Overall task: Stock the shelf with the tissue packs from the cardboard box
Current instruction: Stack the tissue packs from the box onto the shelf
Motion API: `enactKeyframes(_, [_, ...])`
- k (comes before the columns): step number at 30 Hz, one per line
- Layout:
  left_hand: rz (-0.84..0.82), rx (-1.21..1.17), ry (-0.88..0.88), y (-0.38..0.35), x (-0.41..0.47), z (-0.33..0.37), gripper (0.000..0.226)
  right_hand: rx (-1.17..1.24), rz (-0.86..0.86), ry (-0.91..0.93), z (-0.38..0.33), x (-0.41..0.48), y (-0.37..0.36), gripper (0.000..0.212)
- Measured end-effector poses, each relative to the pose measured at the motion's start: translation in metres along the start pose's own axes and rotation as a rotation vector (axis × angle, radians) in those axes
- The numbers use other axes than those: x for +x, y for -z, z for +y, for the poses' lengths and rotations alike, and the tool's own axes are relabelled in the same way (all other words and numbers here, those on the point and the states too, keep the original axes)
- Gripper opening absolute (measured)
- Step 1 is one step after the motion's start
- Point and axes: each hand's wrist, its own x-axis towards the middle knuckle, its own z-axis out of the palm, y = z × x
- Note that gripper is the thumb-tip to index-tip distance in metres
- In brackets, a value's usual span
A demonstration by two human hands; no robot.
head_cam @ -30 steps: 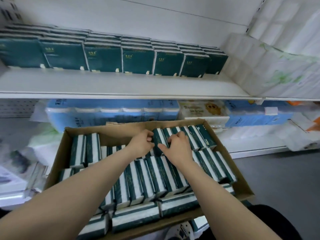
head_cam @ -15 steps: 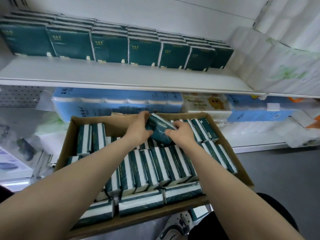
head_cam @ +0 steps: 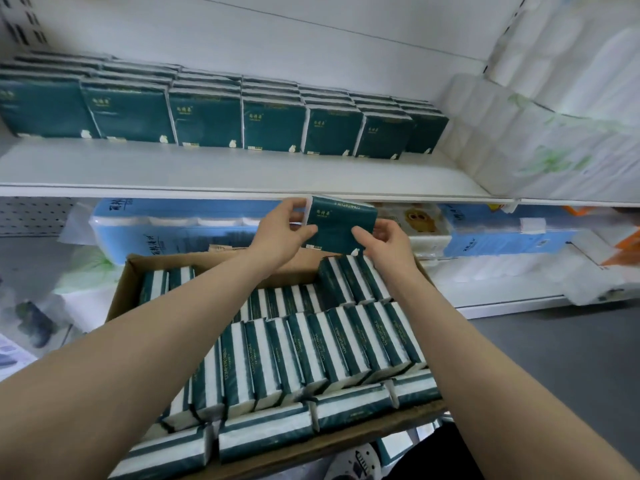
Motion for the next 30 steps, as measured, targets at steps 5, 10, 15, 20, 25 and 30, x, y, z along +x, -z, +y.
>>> enactKeyframes(5, [0.054, -0.016, -0.087, -0.021, 0.024, 0.031, 0.037, -0.004, 0.136, 0.137, -0.017, 0.023, 0.024, 0.031])
enactKeyframes(10, [0.037, -0.035, -0.180, -0.046, 0.054, 0.062, 0.032, -0.033, 0.233, 0.197, -0.036, 0.054, 0.054, 0.027])
enactKeyframes(15, [0.021, 0.024, -0.239, -0.082, 0.087, 0.080, 0.044, -0.089, 0.320, 0.214, -0.041, 0.093, 0.079, 0.023])
enactKeyframes(20, [0.000, 0.141, -0.307, -0.121, 0.121, 0.088, 0.057, -0.148, 0.423, 0.197, -0.030, 0.135, 0.095, 0.025])
enactKeyframes(25, [-0.045, 0.190, -0.331, -0.150, 0.153, 0.096, 0.057, -0.191, 0.498, 0.163, -0.023, 0.177, 0.107, 0.032])
enactKeyframes(30, [-0.071, 0.197, -0.353, -0.163, 0.180, 0.095, 0.052, -0.194, 0.538, 0.105, -0.026, 0.214, 0.110, 0.032])
